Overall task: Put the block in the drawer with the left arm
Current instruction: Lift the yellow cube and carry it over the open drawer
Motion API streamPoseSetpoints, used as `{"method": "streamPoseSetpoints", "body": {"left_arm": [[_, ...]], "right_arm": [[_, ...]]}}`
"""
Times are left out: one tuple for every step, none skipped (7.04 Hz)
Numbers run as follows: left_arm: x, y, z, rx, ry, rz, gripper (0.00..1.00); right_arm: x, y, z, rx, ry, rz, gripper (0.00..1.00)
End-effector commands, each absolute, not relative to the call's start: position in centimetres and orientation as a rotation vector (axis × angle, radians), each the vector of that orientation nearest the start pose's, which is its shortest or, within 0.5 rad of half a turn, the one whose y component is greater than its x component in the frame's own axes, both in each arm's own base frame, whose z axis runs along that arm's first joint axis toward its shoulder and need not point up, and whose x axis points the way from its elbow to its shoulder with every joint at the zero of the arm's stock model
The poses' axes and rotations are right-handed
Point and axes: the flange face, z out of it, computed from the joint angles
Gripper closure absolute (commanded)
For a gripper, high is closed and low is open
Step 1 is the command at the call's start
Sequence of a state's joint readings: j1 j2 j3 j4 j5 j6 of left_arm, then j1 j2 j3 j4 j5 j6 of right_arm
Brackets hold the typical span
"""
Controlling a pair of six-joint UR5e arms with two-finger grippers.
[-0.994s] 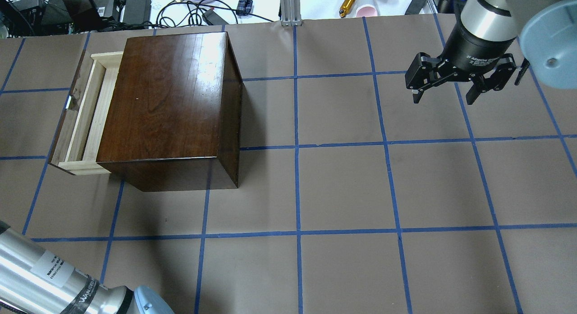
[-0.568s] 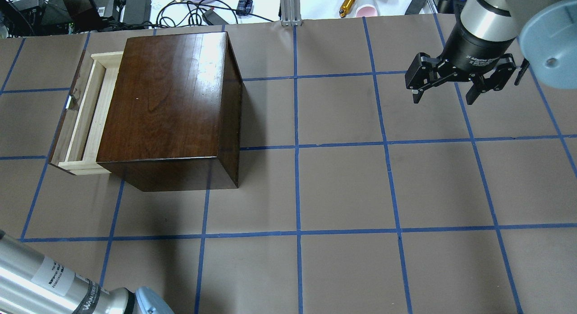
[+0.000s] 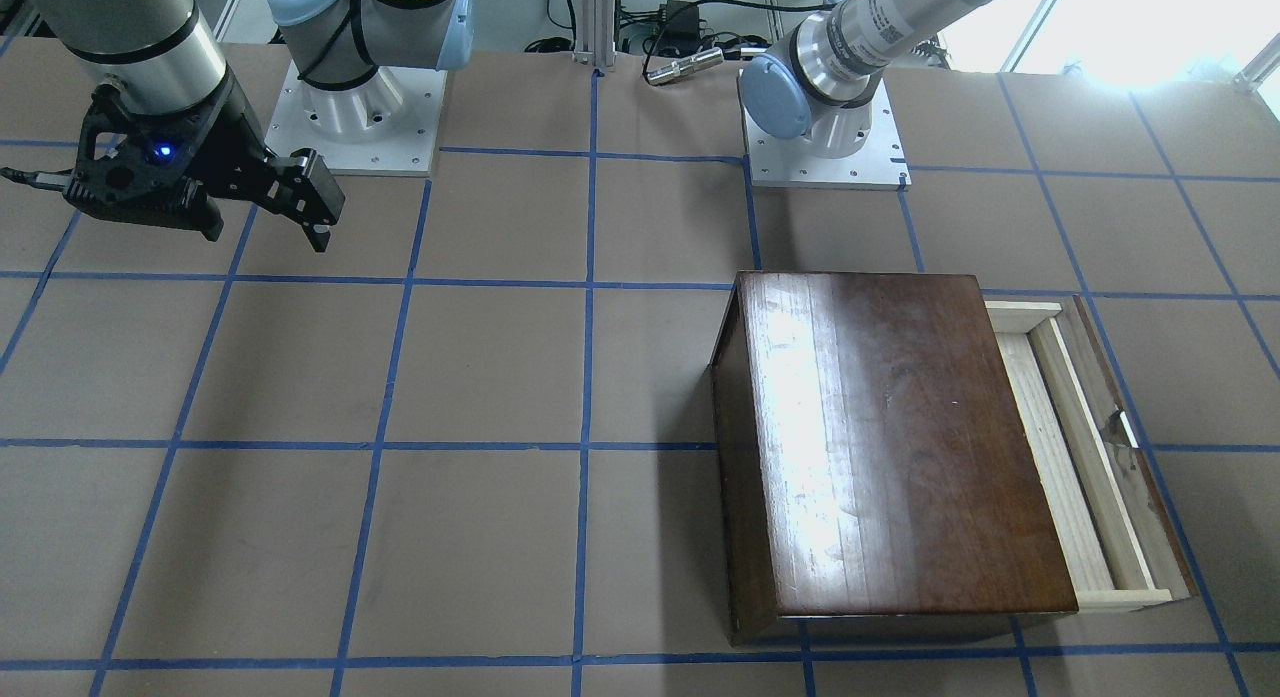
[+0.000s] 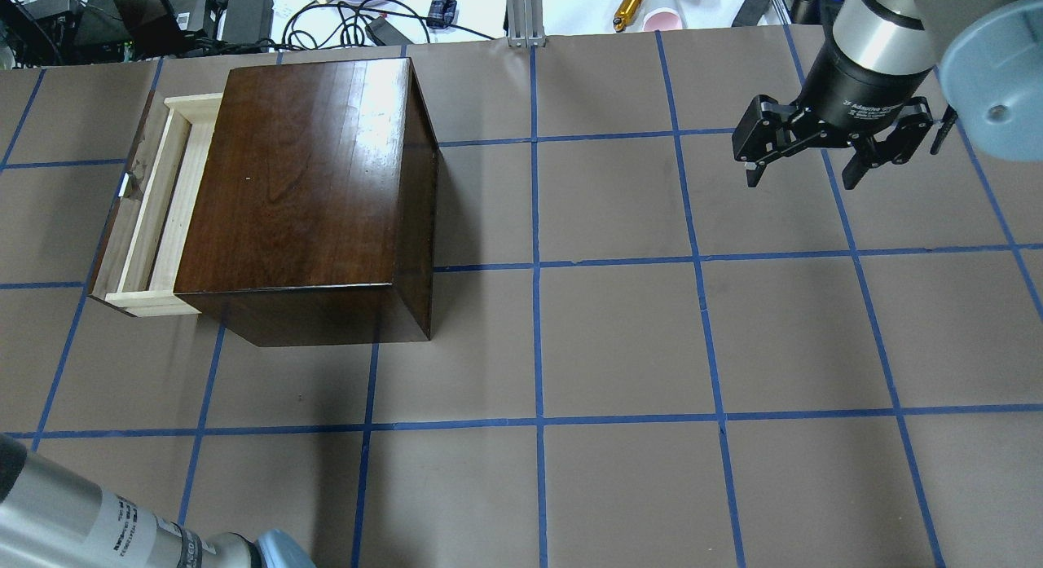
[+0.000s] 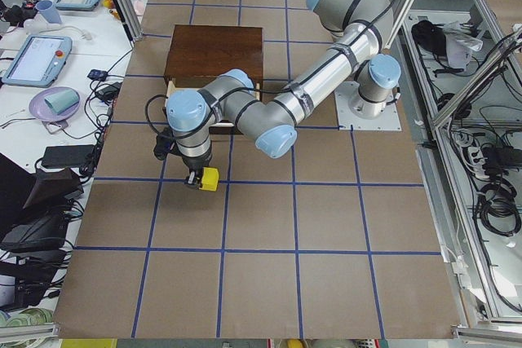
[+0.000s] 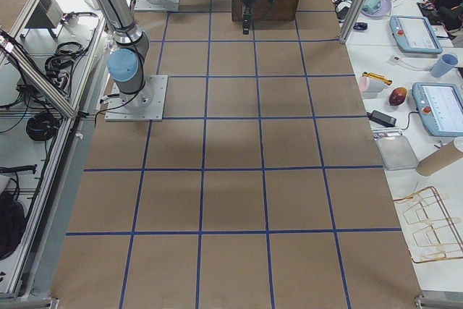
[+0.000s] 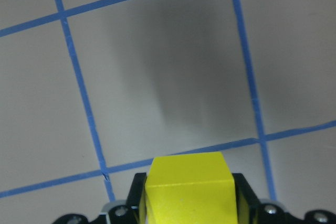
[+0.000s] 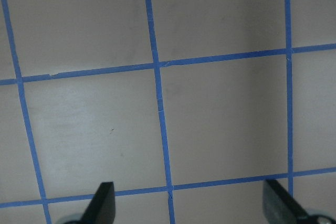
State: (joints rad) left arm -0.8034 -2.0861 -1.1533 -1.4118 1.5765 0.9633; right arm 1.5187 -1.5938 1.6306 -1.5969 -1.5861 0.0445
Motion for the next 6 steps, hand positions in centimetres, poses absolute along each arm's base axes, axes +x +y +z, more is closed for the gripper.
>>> {"method": "streamPoseSetpoints", "body": {"left_arm": [[32.5, -60.9, 42.4, 0.205, 3.095, -0.044, 0.78], [30.2, -61.0, 42.8, 0.167, 3.102, -0.045, 0.81], [27.9, -61.3, 42.6, 0.12, 3.112, -0.034, 0.81], [25.2, -61.8, 42.8, 0.086, 3.112, -0.037, 0.81], [22.3, -62.6, 43.0, 0.067, 3.115, -0.04, 0.81], [19.7, -63.3, 42.9, 0.077, 3.123, -0.042, 0.82]], "right_arm": [[10.7, -48.7, 47.2, 0.152, 3.153, 0.017, 0.0], [10.7, -48.7, 47.2, 0.152, 3.153, 0.019, 0.0], [10.7, -48.7, 47.2, 0.152, 3.153, 0.017, 0.0], [10.7, -48.7, 47.2, 0.152, 3.153, 0.017, 0.0], [10.7, -48.7, 47.2, 0.152, 3.153, 0.017, 0.0], [10.7, -48.7, 47.2, 0.152, 3.153, 0.017, 0.0]]}}
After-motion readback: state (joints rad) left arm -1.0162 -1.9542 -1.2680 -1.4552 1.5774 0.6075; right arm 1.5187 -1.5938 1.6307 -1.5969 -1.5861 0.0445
